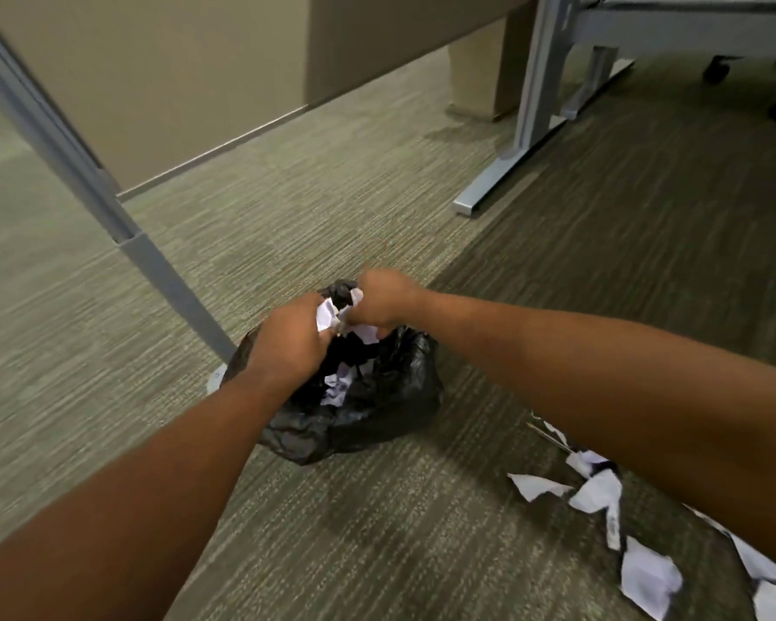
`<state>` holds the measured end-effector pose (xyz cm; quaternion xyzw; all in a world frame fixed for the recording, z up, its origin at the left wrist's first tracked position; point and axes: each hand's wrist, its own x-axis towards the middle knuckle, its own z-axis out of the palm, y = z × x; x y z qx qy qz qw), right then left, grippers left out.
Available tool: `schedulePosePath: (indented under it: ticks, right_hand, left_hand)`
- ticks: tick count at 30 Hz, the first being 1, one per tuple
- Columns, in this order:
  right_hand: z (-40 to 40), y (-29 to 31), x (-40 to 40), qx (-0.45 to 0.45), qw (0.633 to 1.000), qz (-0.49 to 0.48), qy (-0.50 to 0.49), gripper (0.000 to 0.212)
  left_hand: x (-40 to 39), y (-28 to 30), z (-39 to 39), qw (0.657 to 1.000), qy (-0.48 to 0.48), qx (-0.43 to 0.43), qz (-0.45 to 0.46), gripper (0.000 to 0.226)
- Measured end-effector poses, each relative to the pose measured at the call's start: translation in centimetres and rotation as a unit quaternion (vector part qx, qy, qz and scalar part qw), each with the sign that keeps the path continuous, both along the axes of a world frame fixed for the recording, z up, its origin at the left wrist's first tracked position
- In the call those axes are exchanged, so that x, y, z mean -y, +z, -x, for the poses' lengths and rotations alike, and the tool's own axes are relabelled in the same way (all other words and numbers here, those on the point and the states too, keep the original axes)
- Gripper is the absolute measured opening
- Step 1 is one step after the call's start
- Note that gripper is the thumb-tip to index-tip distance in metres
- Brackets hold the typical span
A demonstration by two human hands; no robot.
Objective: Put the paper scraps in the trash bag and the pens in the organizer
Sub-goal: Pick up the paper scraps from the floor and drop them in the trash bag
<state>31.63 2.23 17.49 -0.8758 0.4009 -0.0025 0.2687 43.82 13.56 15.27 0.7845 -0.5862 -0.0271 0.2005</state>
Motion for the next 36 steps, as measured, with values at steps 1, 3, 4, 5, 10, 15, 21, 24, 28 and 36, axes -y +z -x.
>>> schedulePosePath:
  ticks: [1,3,4,5,10,15,21,24,28,36]
  right_hand:
    - [-0.1,-0.4,0.0,-0.003,1.0,-0.016,0.002,0.038]
    - [0.1,-0.7,0.0,-0.009,1.0,-0.022,0.019,0.038]
    - [0.3,-0.7,0.1,-0.008,1.0,-0.016,0.022,0.034]
    - [0.5,-0.6,0.0,0.001,1.0,-0.011,0.022,0.031]
    - [2.1,0.1,0.5,0.116,0.991,0.07,0.007,0.022]
    - [5.5,-0.2,2.5,0.148,0.979,0.127,-0.055,0.017]
    - [11.1,-2.8,4.9,0.078,0.984,0.121,-0.103,0.012]
    - [14.2,-4.2,5.7,0.013,0.985,0.129,-0.11,0.013]
    - [18.8,-7.4,6.1,-0.052,0.985,0.127,-0.099,0.019]
    - [26.0,-12.0,6.5,-0.181,0.98,0.072,-0.051,0.025]
  left_hand:
    - [-0.2,-0.3,0.1,1.0,0.0,0.006,-0.018,0.024]
    - [-0.4,-0.6,0.4,0.998,0.005,0.023,-0.058,0.035]
    - [-0.4,-0.6,0.5,0.997,0.005,0.03,-0.074,0.041]
    - [-0.4,-0.7,0.6,0.996,0.003,0.037,-0.082,0.043]
    - [0.2,-0.6,1.4,0.997,-0.001,0.048,-0.056,0.031]
    - [1.8,0.3,4.2,0.999,-0.026,0.016,0.031,0.019]
    - [4.4,0.7,10.1,0.991,-0.113,-0.01,0.074,0.016]
    - [5.5,-0.3,13.1,0.987,-0.146,-0.023,0.069,0.014]
    - [6.2,-3.1,16.9,0.985,-0.169,-0.038,0.028,0.012]
    - [5.6,-9.0,22.3,0.967,-0.198,0.001,-0.158,0.022]
